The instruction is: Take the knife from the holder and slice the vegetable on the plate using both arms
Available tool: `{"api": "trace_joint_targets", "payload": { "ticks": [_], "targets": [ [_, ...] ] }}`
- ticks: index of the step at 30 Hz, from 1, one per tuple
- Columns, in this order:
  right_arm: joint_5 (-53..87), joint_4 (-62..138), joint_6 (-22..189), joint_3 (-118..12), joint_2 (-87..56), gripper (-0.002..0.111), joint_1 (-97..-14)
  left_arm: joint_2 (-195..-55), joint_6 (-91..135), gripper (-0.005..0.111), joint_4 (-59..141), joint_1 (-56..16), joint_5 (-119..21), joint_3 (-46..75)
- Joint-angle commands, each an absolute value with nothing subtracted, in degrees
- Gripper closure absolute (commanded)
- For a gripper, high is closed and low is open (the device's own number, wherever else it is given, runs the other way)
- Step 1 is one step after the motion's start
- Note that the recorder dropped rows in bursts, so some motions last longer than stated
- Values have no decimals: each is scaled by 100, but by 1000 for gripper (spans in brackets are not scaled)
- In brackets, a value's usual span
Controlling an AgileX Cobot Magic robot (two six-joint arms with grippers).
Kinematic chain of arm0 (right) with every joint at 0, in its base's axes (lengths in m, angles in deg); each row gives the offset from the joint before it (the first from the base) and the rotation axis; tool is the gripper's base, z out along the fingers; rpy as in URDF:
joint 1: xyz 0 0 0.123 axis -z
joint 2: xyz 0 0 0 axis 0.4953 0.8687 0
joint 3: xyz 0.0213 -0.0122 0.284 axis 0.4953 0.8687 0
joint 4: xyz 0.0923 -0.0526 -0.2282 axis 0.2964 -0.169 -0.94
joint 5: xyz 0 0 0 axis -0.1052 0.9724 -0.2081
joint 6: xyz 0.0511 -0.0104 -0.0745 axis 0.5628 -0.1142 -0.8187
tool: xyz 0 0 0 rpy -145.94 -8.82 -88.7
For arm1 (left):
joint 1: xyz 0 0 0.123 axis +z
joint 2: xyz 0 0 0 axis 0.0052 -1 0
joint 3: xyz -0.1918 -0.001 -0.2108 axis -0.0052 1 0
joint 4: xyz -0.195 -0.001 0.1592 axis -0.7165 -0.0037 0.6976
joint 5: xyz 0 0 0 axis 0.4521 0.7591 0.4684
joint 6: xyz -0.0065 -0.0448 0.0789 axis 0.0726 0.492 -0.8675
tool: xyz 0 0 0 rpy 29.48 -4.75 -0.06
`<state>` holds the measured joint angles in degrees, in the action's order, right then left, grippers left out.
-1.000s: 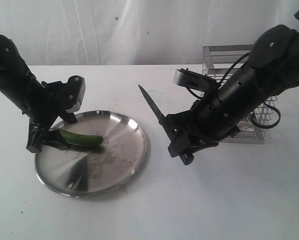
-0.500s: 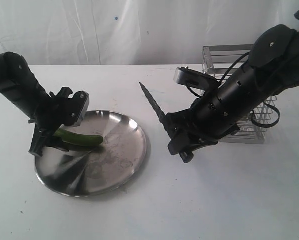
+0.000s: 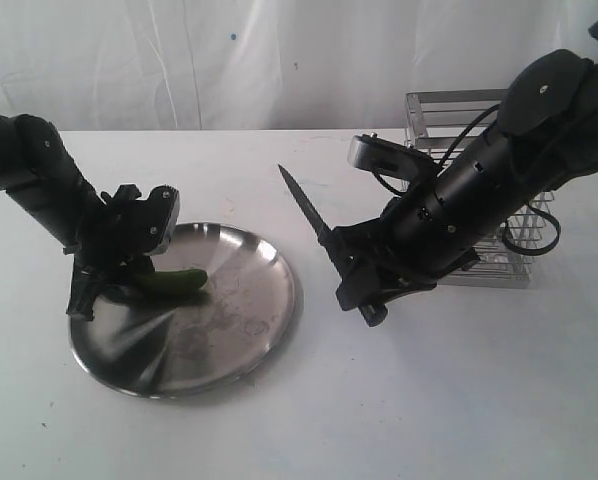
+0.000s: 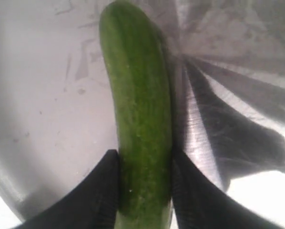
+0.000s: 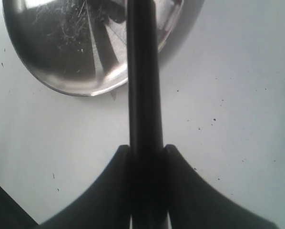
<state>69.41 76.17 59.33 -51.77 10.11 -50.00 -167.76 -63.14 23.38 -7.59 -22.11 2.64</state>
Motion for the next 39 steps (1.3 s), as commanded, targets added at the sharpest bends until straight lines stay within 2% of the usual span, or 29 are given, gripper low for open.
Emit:
{"api": "trace_joint_targets", "payload": {
  "ticks": [1,5,24,27,32,36,39],
  "targets": [
    [6929,7658,5870,-5180,938,108,-4960,-16448,-5250,107,2034,-729,-1508,251],
    [6772,7658,5896,-5180,938,108,-4960,-16416,-5159,107,1239,-729,-1007,251],
    [6845,7658,5955,-5180,938,108,-4960,-16691,-5046,106,1492,-740,-1023,251],
    [6860,7673,5955,-5180,938,108,-4960,-16691,-4812,99,1734,-740,-1150,251],
    [6860,7673,5955,-5180,938,108,-4960,-16691,-4545,66,1714,-740,-1185,251],
    [6838,7673,5955,-5180,938,108,-4960,-16680,-4526,54,1703,-740,-1176,251],
    [6837,7673,6083,-5180,938,108,-4960,-16639,-4474,52,1686,-740,-1176,251]
  ]
}}
